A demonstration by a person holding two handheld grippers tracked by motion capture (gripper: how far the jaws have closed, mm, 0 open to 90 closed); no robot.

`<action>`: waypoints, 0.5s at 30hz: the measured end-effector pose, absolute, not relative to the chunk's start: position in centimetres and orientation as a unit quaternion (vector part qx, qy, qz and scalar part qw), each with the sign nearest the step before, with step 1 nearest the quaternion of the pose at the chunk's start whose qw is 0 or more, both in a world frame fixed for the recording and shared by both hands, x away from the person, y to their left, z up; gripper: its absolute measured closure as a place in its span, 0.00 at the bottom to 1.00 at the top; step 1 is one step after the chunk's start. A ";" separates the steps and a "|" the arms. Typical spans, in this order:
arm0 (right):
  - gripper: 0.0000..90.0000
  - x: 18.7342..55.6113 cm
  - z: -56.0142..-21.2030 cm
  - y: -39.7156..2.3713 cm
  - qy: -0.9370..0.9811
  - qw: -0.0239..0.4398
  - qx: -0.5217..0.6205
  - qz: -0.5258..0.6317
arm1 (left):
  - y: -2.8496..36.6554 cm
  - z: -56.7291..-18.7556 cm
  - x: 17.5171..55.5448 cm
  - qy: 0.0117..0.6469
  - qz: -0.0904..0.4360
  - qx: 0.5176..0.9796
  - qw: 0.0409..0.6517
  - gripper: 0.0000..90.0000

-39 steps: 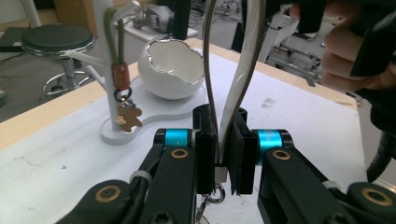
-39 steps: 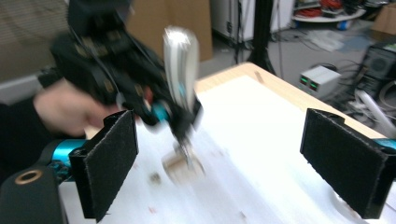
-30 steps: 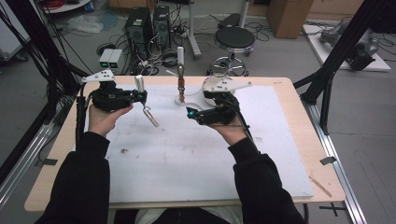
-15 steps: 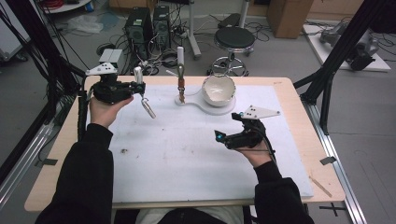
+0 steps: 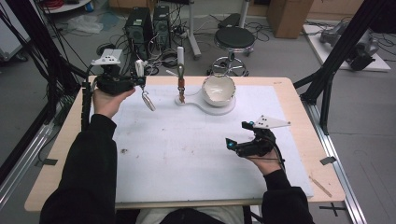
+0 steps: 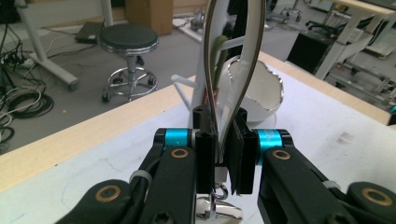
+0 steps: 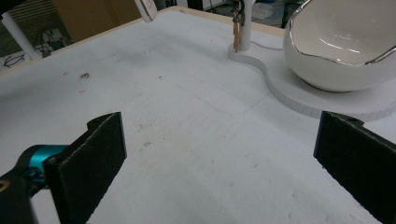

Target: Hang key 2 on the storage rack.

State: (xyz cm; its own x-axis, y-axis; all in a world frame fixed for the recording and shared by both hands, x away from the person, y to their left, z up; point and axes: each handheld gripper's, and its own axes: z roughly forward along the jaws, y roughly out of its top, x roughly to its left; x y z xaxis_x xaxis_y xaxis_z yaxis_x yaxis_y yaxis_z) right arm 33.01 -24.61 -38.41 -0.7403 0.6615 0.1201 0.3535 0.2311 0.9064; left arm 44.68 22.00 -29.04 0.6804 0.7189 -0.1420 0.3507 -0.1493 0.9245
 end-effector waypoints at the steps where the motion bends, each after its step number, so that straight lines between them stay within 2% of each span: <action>1: 0.02 32.9 -38.5 -24.8 0.770 0.148 0.329 0.526 | 22.0 -29.1 44.9 0.362 0.167 0.738 0.544 0.92; 15: 0.02 31.4 -40.4 -27.6 0.762 0.154 0.356 0.519 | 21.3 -27.6 48.7 0.370 0.194 0.751 0.512 0.91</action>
